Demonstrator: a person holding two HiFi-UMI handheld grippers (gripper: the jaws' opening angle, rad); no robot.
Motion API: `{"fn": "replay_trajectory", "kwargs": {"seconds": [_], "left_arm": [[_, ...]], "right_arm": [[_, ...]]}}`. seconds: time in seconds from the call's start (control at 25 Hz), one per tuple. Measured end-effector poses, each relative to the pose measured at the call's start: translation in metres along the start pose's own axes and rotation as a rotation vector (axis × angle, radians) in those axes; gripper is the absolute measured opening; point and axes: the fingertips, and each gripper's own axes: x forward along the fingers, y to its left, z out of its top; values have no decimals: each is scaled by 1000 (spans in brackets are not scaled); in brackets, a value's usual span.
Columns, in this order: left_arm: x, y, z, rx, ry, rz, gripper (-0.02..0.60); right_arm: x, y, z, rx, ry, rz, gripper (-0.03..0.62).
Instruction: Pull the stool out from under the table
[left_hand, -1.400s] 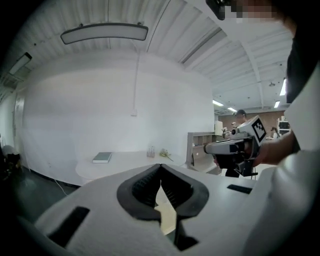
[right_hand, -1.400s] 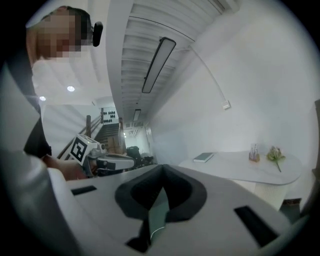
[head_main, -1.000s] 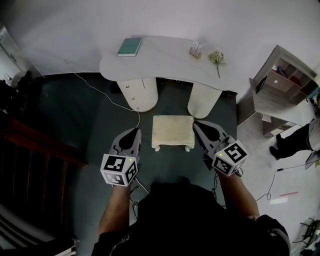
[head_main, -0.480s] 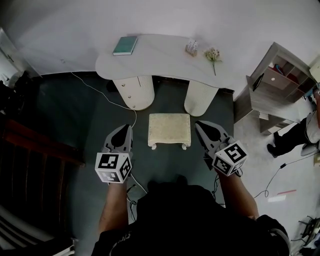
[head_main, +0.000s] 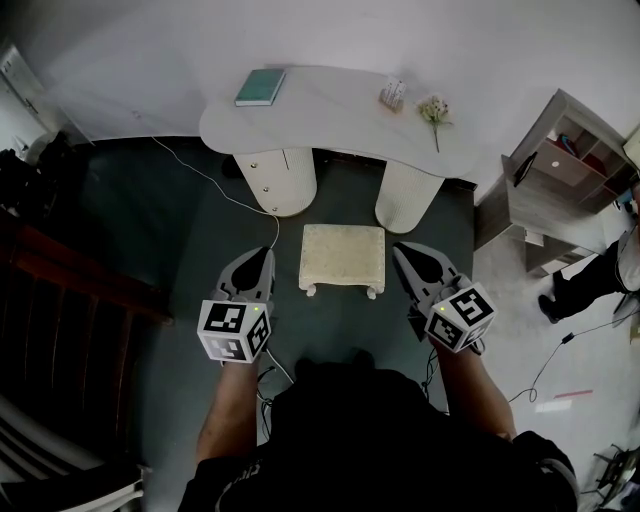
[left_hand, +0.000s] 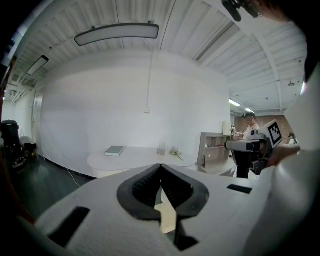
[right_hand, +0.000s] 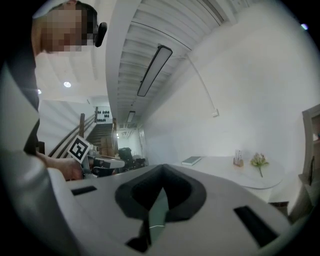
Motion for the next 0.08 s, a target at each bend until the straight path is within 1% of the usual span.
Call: {"fn": "replay_trajectory", "kwargs": {"seconds": [0.08], "left_arm": [[2,-4,-1,-2,3,-2,5]], "right_arm": [[-2,-2,-2,6,3,3,3]]}}
